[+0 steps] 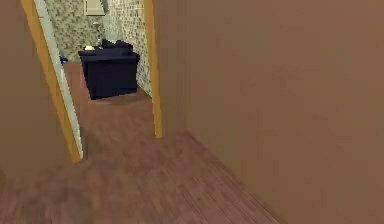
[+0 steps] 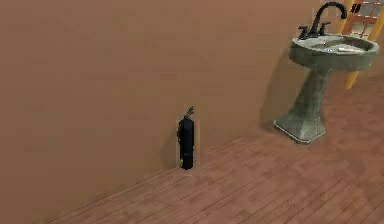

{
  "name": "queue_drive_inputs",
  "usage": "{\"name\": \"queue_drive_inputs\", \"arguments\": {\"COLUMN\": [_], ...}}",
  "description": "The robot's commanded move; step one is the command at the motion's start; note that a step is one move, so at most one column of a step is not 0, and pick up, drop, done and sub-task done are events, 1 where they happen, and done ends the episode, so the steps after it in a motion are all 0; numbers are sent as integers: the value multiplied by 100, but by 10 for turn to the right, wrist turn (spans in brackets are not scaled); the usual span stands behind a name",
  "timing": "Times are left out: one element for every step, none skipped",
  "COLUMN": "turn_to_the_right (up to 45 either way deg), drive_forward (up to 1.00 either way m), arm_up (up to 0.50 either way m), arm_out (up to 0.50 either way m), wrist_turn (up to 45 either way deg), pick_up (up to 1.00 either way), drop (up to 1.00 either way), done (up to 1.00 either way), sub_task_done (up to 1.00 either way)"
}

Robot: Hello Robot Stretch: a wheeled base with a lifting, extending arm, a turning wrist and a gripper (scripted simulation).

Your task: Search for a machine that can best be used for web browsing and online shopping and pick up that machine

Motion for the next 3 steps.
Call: {"name": "queue_drive_inputs", "arguments": {"turn_to_the_right": [-180, 0, -30], "drive_forward": [0, 100, 0], "arm_up": [0, 0, 0], "arm_out": [0, 0, 0], "wrist_turn": [0, 0, 0], "pick_up": [0, 0, 0], "drop": [0, 0, 0], "done": [0, 0, 0], "sub_task_done": [0, 0, 0]}}
